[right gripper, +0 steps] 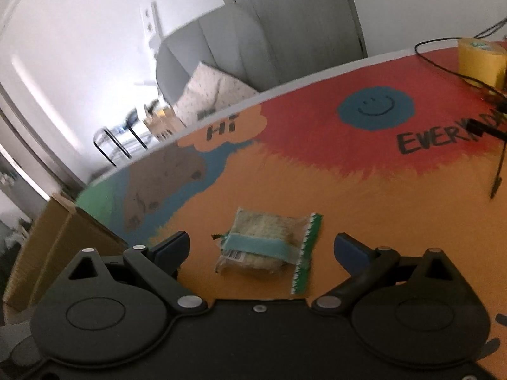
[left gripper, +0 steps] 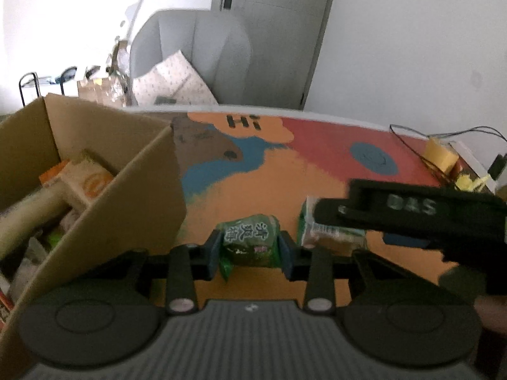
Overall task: Organize snacks
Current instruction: 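Grasp the green foil pack with the left gripper while the right grasps the clear cracker pack, then carry both packs over the cardboard box and release them inside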
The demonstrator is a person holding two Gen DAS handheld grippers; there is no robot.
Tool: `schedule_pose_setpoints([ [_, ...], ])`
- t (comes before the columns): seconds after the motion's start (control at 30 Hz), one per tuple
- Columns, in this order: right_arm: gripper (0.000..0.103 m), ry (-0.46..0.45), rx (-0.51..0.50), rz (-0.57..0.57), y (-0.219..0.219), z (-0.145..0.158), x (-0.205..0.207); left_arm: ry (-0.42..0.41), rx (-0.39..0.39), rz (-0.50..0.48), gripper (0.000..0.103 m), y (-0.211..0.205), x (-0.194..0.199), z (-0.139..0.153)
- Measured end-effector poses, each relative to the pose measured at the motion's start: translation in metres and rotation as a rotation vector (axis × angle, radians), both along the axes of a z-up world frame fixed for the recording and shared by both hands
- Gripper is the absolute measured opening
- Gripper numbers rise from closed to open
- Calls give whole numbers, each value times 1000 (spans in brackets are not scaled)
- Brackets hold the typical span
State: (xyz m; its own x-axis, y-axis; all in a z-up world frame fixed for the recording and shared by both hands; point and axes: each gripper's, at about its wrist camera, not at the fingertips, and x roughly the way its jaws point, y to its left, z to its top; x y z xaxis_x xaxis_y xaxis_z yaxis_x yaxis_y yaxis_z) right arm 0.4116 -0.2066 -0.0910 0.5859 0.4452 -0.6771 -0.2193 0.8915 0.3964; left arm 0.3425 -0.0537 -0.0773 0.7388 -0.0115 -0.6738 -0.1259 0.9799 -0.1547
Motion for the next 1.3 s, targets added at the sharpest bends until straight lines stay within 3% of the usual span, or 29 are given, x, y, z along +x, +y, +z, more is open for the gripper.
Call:
schedule_pose_setpoints([
  [0.13, 99, 63, -69, -5, 16, -5, 10, 29, -31, 18, 37, 4, 0, -2],
  [0.23, 95, 68, -205, 9, 35, -1, 12, 31, -14, 21, 37, 0, 1, -3],
  [0.3, 86, 50, -291, 29, 44, -2, 12, 28, -13, 28, 37, 1, 0, -2],
  [0.37, 61, 35, -342, 22, 42, 0, 7, 31, -11, 26, 37, 1, -1, -1],
  [0.4, 56, 26, -351, 14, 38, 2, 4, 30, -8, 21, 37, 1, -2, -1],
  [0.47, 51, 26, -313, 8, 24, 3, 1, 23, 1, 13, 37, 0, -4, -2],
  [0.87, 47, -101, -159, -96, -32, 9, -52, -61, 7, -70, 37, 1, -19, 1],
  [1.3, 47, -274, -124, -43, 0, 66, -91, -218, -27, -106, 37, 31, -66, 75],
])
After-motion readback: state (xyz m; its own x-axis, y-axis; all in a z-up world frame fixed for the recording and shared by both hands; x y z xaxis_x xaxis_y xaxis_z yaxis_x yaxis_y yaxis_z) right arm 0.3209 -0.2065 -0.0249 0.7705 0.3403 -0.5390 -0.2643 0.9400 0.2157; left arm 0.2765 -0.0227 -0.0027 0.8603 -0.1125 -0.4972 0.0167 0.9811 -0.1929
